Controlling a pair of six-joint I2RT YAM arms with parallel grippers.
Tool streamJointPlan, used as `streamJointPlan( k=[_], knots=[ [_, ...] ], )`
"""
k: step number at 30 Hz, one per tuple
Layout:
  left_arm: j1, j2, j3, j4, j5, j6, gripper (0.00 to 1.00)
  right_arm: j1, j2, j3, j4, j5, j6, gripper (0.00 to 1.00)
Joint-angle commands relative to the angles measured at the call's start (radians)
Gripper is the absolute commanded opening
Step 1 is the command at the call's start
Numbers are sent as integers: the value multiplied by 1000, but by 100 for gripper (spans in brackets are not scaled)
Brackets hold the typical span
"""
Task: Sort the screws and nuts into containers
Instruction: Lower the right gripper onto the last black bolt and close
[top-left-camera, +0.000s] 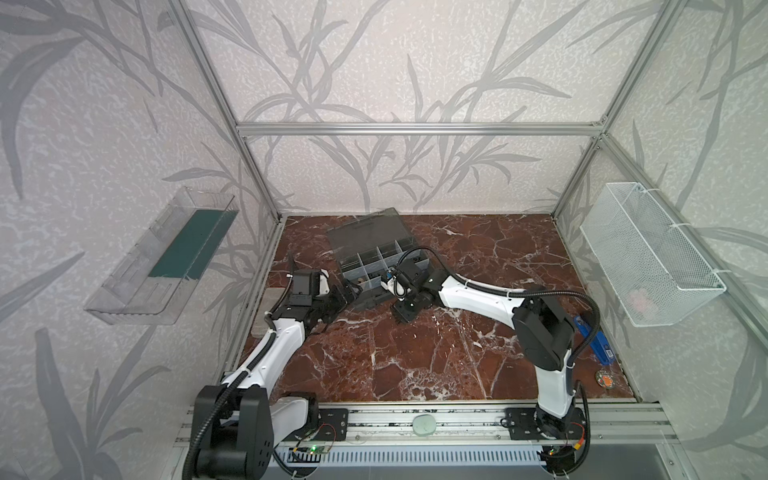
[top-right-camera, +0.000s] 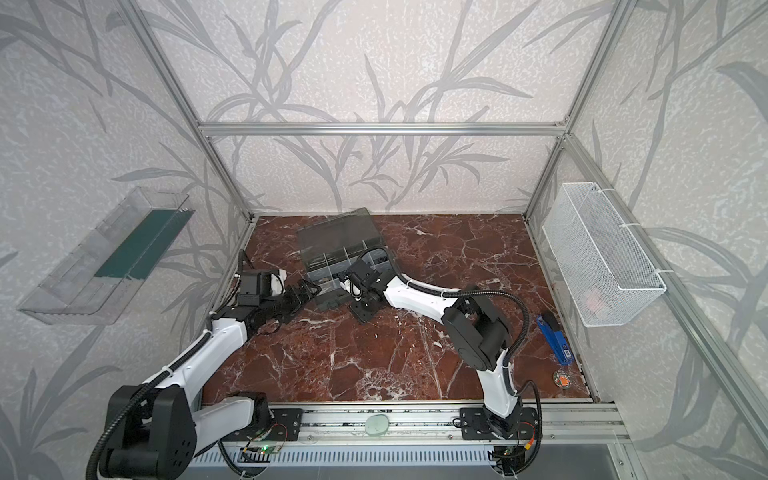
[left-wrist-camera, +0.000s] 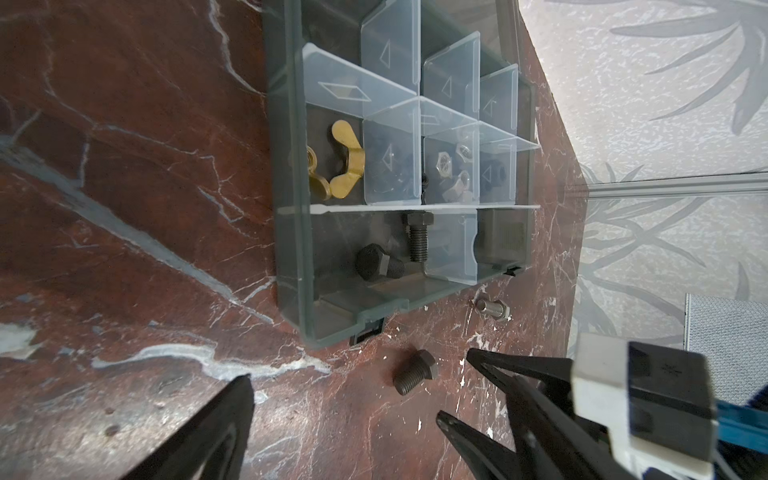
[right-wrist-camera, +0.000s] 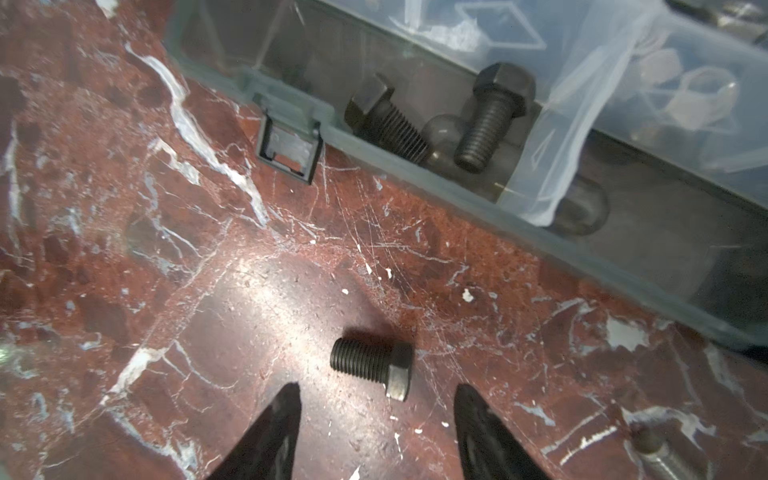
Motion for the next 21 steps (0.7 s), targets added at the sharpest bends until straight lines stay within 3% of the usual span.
streamJointPlan(
  k=[1, 21],
  knots=[
    [6, -12, -12, -5, 2, 2, 93, 3, 29, 19, -26, 38, 6, 63],
    [7, 0, -11, -10, -3, 7, 93, 16, 81, 16, 2, 0, 69, 65]
  ],
)
